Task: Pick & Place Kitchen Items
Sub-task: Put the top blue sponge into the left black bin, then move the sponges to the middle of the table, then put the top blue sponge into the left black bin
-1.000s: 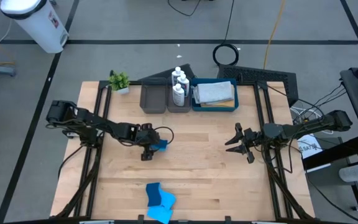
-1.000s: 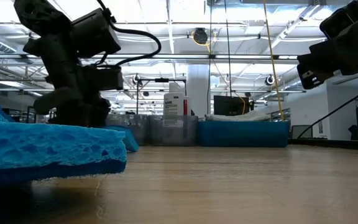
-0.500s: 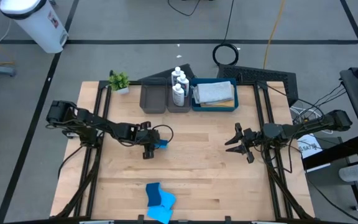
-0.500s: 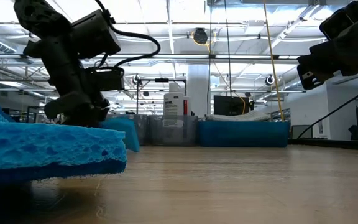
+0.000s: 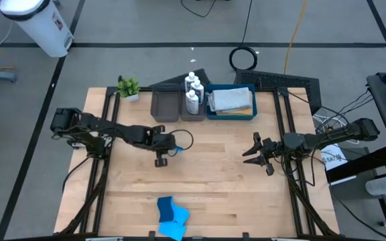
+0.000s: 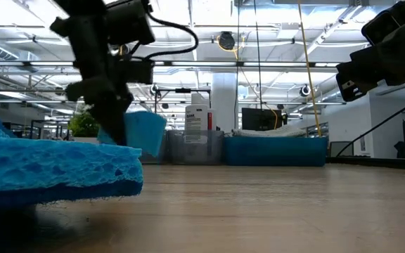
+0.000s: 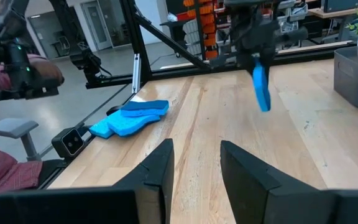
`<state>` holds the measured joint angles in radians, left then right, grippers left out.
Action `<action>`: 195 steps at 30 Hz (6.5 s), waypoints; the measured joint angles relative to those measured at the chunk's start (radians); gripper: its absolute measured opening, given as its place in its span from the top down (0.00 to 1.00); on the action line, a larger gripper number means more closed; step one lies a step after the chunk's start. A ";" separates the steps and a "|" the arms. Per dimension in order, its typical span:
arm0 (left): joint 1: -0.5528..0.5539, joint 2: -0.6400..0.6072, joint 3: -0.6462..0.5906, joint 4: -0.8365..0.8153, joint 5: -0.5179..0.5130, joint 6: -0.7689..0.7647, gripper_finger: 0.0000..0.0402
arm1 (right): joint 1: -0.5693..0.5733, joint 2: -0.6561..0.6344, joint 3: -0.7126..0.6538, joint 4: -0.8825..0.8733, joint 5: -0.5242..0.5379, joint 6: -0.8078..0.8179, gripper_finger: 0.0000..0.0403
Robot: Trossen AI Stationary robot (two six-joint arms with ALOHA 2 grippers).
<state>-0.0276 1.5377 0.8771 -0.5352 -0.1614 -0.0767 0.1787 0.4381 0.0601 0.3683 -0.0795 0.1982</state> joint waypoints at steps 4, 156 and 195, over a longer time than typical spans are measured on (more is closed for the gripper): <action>0.024 0.000 0.101 -0.125 -0.035 -0.065 0.93 | 0.000 0.000 0.000 0.000 0.000 0.000 0.75; -0.626 0.297 -0.146 0.994 0.143 -0.248 0.55 | 0.000 0.000 0.000 0.008 0.053 -0.027 0.75; -0.239 -0.180 -0.150 0.266 -0.045 -0.554 0.22 | 0.000 0.007 0.000 0.013 0.056 -0.009 0.75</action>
<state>-0.2671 1.3575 0.7269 -0.2691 -0.2059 -0.6305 0.1787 0.4449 0.0601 0.3817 -0.0231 0.1893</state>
